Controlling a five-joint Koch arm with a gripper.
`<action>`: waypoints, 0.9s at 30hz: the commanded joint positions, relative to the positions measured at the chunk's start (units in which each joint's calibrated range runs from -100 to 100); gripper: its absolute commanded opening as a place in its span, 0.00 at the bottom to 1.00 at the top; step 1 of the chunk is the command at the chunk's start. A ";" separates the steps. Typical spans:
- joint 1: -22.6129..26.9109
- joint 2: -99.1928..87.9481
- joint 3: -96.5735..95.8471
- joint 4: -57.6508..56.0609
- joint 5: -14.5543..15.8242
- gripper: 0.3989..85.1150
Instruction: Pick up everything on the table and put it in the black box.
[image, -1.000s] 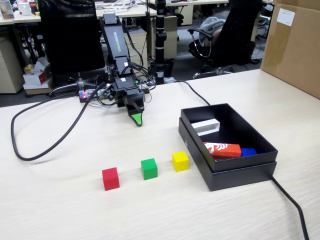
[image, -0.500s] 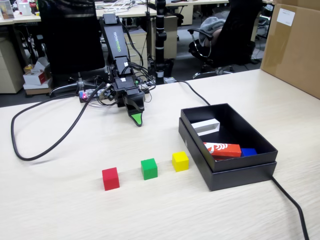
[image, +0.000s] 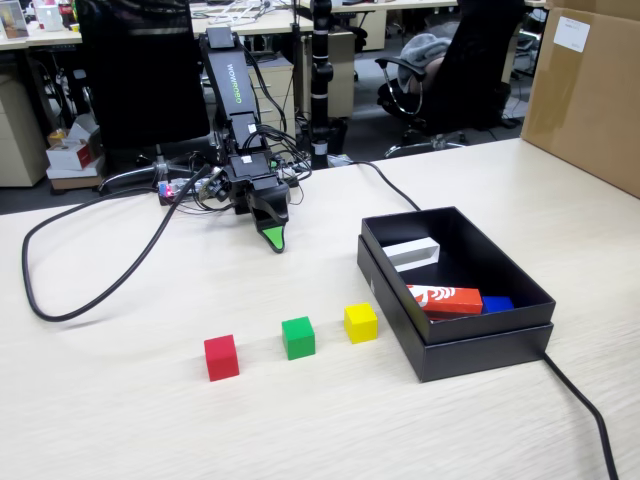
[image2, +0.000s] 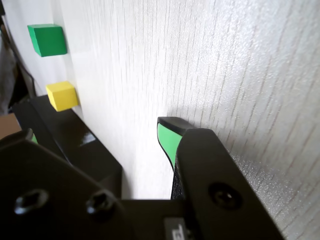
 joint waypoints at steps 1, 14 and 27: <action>0.63 0.15 0.15 -0.82 0.05 0.56; 1.61 5.43 34.79 -48.59 3.27 0.55; 1.51 30.44 69.60 -58.36 3.22 0.51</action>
